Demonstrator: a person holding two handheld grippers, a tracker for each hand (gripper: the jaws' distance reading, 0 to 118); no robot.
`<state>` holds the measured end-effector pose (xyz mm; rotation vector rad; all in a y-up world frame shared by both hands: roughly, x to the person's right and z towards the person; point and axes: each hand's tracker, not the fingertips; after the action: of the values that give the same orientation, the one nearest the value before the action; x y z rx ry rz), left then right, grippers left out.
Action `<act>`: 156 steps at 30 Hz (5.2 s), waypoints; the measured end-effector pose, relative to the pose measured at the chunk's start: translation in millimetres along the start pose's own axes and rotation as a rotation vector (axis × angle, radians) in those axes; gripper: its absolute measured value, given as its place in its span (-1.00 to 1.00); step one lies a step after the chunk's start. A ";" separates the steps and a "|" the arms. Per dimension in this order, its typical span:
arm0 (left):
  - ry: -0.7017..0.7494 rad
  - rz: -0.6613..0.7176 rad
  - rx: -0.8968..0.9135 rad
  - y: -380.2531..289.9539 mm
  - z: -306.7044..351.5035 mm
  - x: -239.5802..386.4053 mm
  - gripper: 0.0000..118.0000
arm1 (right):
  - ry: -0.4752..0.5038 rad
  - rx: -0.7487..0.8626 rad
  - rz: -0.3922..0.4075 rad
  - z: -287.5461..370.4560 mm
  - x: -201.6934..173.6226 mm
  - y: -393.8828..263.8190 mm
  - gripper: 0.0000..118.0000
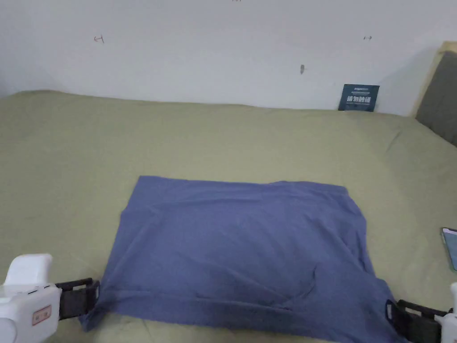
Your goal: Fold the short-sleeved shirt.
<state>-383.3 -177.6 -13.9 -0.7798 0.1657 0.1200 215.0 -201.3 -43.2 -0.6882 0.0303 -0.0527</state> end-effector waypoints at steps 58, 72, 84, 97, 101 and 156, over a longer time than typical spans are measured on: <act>-0.101 -0.076 -0.173 132.1 -122.3 26.9 -0.89 | 0.051 -0.114 0.110 -116.7 -11.5 139.3 -0.98; -0.048 -0.053 -0.197 141.2 -193.5 27.3 0.88 | 0.076 -0.208 0.046 -189.7 -3.1 137.4 0.79; -0.107 0.034 -0.204 94.2 -139.9 20.9 -0.84 | 0.011 -0.151 -0.027 -125.9 4.2 83.4 -1.00; -0.032 -0.004 -0.261 88.8 -186.1 38.0 -0.48 | 0.019 -0.198 -0.034 -145.8 20.7 72.8 -1.00; -0.085 -0.011 -0.264 93.1 -179.3 43.8 -0.85 | 0.030 -0.205 -0.045 -158.8 22.2 72.7 0.93; -0.006 -0.023 -0.145 143.3 -196.9 22.8 -0.65 | 0.001 -0.110 0.013 -141.4 -15.1 110.9 -1.00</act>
<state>-405.6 -214.7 -254.6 -0.9250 0.1430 0.1137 197.8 -204.6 -222.7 -0.7978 0.0391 -0.0393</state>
